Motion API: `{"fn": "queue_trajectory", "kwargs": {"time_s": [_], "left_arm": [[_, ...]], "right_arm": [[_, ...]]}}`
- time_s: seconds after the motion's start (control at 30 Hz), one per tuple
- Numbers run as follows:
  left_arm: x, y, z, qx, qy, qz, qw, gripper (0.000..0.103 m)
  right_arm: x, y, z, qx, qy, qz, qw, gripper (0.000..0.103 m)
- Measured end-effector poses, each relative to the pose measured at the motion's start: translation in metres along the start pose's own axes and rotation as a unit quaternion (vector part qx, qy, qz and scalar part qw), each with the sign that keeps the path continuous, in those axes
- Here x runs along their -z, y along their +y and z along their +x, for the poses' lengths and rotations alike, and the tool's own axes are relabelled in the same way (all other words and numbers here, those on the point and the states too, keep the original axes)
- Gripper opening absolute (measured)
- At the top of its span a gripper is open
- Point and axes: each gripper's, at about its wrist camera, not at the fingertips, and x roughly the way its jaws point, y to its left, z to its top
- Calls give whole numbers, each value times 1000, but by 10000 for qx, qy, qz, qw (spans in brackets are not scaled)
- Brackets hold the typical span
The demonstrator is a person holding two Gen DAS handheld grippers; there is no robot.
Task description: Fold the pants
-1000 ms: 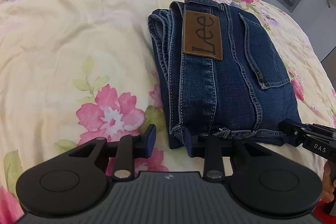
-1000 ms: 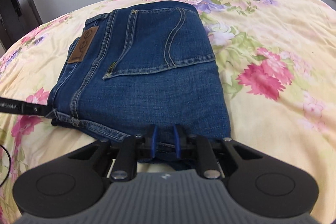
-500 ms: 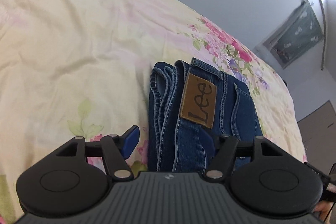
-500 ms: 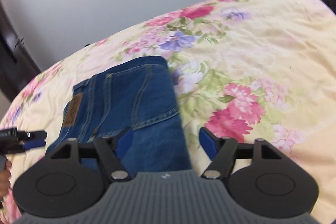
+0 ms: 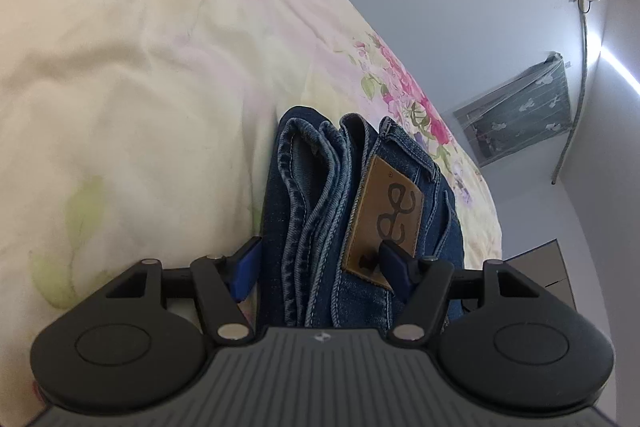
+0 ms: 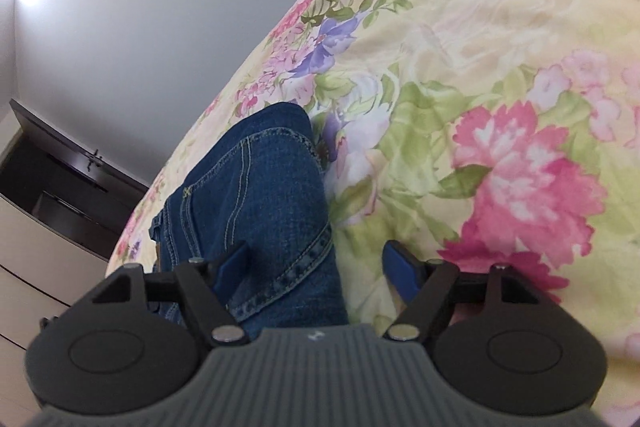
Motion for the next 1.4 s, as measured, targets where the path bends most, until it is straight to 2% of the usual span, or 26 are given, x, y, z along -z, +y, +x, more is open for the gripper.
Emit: {"fn": "queue_trajectory", "kwargs": {"time_s": [0.07, 0.13, 0.23, 0.4, 0.53, 0.7, 0.93, 1.03, 1.13, 1.27, 1.4], "left_arm": [[0, 1, 2, 98, -30, -110, 9999, 69], [0, 0, 2, 117, -19, -149, 9998, 53], [-2, -4, -3, 89, -39, -217, 9997, 36], [-6, -23, -13, -117, -52, 92, 9999, 23], [-9, -38, -39, -199, -106, 379, 9990, 23], [-29, -37, -98, -426, -219, 655, 9967, 23], [-62, -12, -186, -1196, -244, 1008, 9874, 23], [-72, 10, -214, -1412, -280, 966, 9849, 23], [-78, 36, -232, -1522, -340, 854, 9841, 23], [-84, 70, -233, -1582, -304, 657, 9847, 23], [-79, 97, -230, -1411, -306, 512, 9882, 23]], "right_arm": [[-2, -4, 7, -251, 61, 112, 9996, 47], [-2, -4, 9, -360, 78, 234, 9990, 34], [-1, 8, 5, -301, 16, -50, 9995, 26], [-4, 43, -11, -316, -69, -359, 9988, 17], [-3, 87, -25, -389, -73, -786, 9961, 16], [18, 140, -19, -573, 105, -1013, 9932, 16], [80, 193, 41, -1025, 449, -669, 9915, 16], [105, 214, 73, -1133, 615, -616, 9897, 16], [123, 229, 100, -1184, 770, -637, 9879, 16], [138, 236, 132, -1056, 999, -700, 9869, 16], [145, 231, 152, -831, 1098, -802, 9872, 16]]}}
